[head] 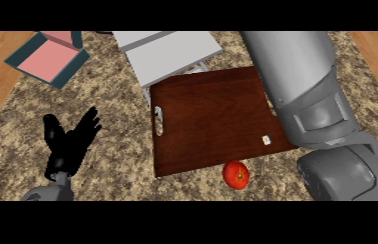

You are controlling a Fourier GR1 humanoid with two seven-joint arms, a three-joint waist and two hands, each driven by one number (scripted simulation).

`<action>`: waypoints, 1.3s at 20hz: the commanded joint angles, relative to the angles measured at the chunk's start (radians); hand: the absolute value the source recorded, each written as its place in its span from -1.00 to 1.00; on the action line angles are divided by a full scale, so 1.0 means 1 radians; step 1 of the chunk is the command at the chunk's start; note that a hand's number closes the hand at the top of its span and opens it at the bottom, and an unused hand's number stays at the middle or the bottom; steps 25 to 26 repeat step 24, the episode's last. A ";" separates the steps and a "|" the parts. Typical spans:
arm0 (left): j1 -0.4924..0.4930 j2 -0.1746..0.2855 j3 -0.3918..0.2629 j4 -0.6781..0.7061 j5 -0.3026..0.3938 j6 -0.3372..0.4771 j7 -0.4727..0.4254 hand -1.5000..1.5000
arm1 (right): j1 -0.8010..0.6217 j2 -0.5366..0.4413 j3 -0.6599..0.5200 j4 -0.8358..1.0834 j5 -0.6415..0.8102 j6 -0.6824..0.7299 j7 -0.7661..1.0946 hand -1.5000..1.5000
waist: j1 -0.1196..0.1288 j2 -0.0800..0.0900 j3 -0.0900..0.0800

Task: Pick the lemon from the tray and place it in the tiered shelf

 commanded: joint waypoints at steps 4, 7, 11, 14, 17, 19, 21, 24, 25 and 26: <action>0.034 0.058 0.040 -0.024 0.034 -0.056 0.000 0.00 | -0.015 -0.073 -0.104 -0.030 -0.081 -0.091 0.030 -1.00 | 0.000 -0.003 0.000; -0.024 0.011 0.011 0.029 -0.013 -0.001 -0.020 0.00 | -0.037 -0.122 -0.102 0.026 -0.038 -0.175 0.036 -1.00 | -0.001 0.003 -0.001; -0.003 0.017 0.022 0.052 0.003 -0.032 -0.051 0.00 | -0.052 -0.196 -0.143 0.038 -0.041 -0.254 0.074 -1.00 | -0.001 0.002 -0.001; 0.015 -0.010 -0.010 -0.035 -0.012 0.006 0.016 0.00 | 0.033 -0.286 -0.203 0.050 -0.094 -0.206 0.014 -1.00 | 0.001 0.002 0.001; 0.010 0.042 0.038 -0.011 0.034 -0.052 0.015 0.00 | 0.023 -0.365 -0.232 0.092 -0.132 -0.133 0.029 -1.00 | 0.004 0.003 0.000; -0.014 0.015 0.027 -0.001 0.020 -0.023 0.021 0.00 | 0.094 -0.366 -0.227 0.076 -0.157 -0.066 -0.006 -1.00 | -0.008 0.000 0.000; 0.019 -0.011 0.005 -0.008 -0.008 -0.002 -0.012 0.00 | 0.088 -0.444 -0.243 0.098 -0.181 0.018 0.004 -1.00 | -0.005 0.001 0.000; -0.038 0.007 0.019 0.017 -0.001 -0.012 0.003 0.00 | 0.109 -0.492 -0.265 0.159 -0.204 0.076 -0.093 -1.00 | 0.008 0.008 0.000; -0.038 0.007 0.019 0.017 -0.001 -0.012 0.003 0.00 | 0.109 -0.492 -0.265 0.159 -0.204 0.076 -0.093 -1.00 | 0.008 0.008 0.000; -0.038 0.007 0.019 0.017 -0.001 -0.012 0.003 0.00 | 0.109 -0.492 -0.265 0.159 -0.204 0.076 -0.093 -1.00 | 0.008 0.008 0.000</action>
